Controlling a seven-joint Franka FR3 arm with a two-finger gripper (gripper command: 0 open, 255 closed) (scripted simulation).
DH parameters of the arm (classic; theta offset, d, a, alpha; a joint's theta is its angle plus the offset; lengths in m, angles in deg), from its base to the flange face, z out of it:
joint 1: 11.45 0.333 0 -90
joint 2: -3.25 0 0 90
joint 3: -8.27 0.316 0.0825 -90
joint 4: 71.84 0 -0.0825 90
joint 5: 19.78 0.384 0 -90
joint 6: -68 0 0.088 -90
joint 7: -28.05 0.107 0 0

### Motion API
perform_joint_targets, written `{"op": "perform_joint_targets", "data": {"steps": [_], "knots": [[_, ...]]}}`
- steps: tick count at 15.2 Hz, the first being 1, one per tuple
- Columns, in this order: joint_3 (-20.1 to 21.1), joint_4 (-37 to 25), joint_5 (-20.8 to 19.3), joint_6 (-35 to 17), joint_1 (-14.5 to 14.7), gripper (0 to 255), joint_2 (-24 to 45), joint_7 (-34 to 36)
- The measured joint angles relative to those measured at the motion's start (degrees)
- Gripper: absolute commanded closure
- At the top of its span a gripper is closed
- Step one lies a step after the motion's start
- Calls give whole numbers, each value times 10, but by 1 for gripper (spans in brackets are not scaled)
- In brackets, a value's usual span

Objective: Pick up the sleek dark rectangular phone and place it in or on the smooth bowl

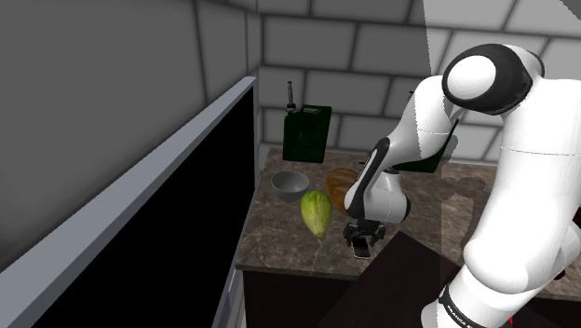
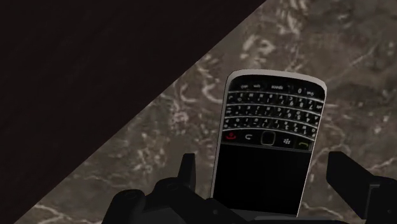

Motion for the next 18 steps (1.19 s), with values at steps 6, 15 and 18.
{"op": "perform_joint_targets", "data": {"steps": [6,15,18], "knots": [[0,0,1,-1,-1,255,0,0],[0,0,0,-1,-1,255,0,0],[-32,9,-18,21,29,255,-28,18]]}}
